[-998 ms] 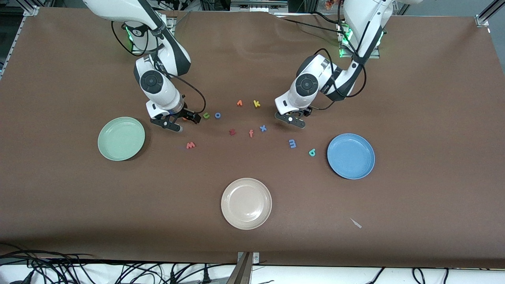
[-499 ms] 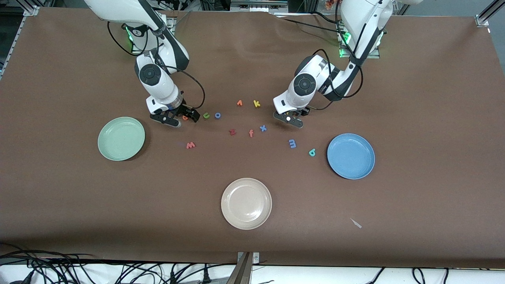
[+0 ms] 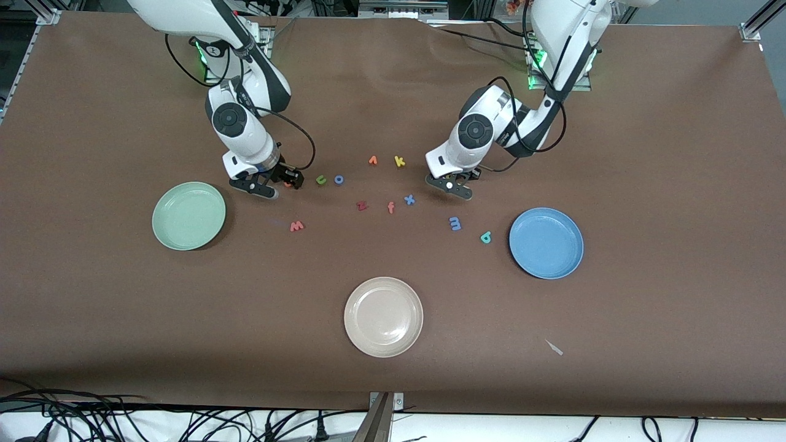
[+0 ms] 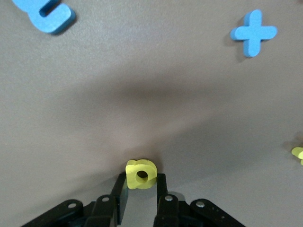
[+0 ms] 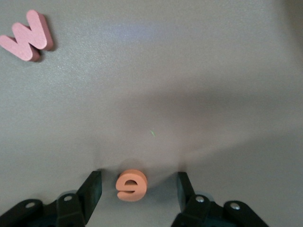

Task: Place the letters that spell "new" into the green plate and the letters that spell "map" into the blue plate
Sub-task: 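Grasp the yellow d with the left gripper while the right gripper lowers, then place the yellow d on the blue plate while the right gripper grasps 6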

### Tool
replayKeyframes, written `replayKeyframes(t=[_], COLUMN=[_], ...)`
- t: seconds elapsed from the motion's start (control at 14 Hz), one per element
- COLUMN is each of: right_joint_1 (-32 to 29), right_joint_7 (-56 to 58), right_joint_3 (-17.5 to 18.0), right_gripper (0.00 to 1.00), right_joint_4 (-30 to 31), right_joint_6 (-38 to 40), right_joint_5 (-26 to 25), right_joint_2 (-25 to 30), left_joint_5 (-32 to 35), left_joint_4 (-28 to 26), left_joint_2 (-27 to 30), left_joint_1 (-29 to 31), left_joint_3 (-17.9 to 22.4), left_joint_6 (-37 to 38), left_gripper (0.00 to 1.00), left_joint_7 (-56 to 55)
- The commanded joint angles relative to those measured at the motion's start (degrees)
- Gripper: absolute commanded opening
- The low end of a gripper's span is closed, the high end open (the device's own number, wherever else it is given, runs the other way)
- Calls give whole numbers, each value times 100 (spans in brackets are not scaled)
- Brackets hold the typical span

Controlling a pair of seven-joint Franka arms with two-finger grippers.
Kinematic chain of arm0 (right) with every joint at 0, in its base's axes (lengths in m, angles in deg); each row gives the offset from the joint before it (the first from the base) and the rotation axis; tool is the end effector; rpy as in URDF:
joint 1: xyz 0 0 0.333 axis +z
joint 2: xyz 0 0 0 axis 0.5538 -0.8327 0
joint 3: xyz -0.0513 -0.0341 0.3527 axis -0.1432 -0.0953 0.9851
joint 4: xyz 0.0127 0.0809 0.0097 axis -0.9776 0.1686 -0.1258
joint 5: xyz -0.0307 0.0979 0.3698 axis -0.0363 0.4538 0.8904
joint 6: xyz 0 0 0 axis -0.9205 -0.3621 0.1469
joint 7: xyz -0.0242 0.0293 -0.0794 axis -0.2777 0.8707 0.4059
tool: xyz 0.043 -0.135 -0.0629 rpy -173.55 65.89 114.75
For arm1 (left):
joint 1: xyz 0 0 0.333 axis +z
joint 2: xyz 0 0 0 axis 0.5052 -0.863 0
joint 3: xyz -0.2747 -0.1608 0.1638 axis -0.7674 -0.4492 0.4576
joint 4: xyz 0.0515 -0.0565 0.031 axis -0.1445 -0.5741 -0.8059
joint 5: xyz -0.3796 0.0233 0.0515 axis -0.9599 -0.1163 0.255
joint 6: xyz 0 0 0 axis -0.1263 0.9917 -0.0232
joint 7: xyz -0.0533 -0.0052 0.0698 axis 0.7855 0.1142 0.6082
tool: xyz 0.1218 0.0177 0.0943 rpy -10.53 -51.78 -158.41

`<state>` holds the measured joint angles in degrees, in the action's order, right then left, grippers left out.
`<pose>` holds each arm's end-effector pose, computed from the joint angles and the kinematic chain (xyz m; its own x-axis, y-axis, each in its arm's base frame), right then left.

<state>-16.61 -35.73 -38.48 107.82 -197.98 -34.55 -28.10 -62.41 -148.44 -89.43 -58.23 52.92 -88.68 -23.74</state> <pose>0.4383 0.2138 0.1725 0.9543 -0.2958 -0.0426 -0.2971 -0.9545 -0.0270 0.4237 -0.3623 0.1716 0.9117 -0.3679 -0.1828 -0.3565 -0.9297 0.0929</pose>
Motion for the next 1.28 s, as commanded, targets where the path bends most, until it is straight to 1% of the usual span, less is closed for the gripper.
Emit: replayKeyframes(t=[0.0,0.14,0.21,0.29,0.36,0.43,0.5,0.71,0.78,0.93,1.07,1.21], right_joint_1=[3,3,3,3,3,12,3,12,3,12,12,12], right_joint_7=[71,45,44,36,27,36,36,71,71,71,71,71], right_joint_3=[-1,7,7,16,34,51,60,51,60,60,60,60], right_gripper=[67,65,65,64,64,62,62,55,54,50,47,42], right_joint_4=[29,20,20,20,3,-23,-24,-32,-41,-41,-41,-41], right_joint_6=[149,220,220,220,220,229,264,264,255,264,264,264], right_joint_5=[-42,-42,-42,-42,-42,-42,-42,-51,-42,-51,-51,-51], right_joint_2=[132,132,132,132,132,132,132,132,132,132,132,132], left_joint_5=[-87,-87,-78,-78,-69,-60,-60,36,54,63,63,115], left_joint_4=[2,46,151,343,624,879,1038,1223,1381,1593,1628,1742], left_joint_2=[-15,196,284,380,381,364,373,399,355,268,136,-136], left_joint_1=[-33,29,99,300,528,765,1028,1881,2171,2567,3068,3167], left_joint_3=[31,40,66,75,75,84,93,84,75,101,102,128], left_joint_6=[-93,91,362,817,1361,1714,1866,1973,1973,1973,1912,1868], left_gripper=[16,15,15,16,17,17,17,18,18,18,18,19], left_joint_7=[104,217,392,673,1189,1690,2104,3265,3616,4258,4620,4630])
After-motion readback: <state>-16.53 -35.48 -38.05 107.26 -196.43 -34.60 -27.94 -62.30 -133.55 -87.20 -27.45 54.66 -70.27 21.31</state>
